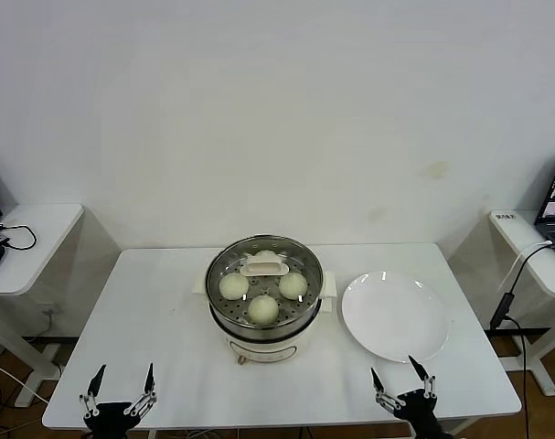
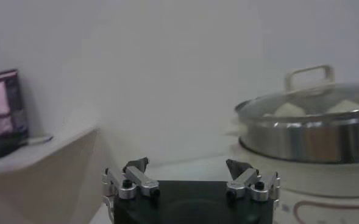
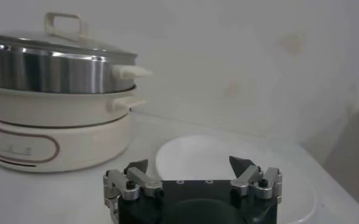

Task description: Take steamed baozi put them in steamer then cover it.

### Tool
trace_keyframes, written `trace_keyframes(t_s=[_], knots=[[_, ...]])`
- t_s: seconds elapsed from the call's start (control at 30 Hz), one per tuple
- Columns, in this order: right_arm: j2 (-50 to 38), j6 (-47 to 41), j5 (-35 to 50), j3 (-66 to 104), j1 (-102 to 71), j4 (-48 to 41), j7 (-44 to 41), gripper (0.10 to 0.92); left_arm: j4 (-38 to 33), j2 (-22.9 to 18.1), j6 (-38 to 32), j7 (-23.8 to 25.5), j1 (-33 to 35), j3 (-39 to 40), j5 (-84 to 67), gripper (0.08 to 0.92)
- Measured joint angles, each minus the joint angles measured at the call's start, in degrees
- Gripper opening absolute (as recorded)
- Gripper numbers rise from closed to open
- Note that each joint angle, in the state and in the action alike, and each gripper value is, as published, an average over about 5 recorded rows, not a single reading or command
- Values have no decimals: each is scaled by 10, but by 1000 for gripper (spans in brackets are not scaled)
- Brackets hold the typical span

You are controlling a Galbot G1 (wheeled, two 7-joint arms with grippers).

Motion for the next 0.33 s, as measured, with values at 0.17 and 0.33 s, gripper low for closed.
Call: trace_keyframes(t_s=[0.17,0.33], knots=[[0,-6,2,-9,-6,8,0,823,2,-7,-7,-1,12,-3,-14,823],[-1,-9,3,-15,-11,15,1,823,4,-10,-11,0,16,-3,-20,823]])
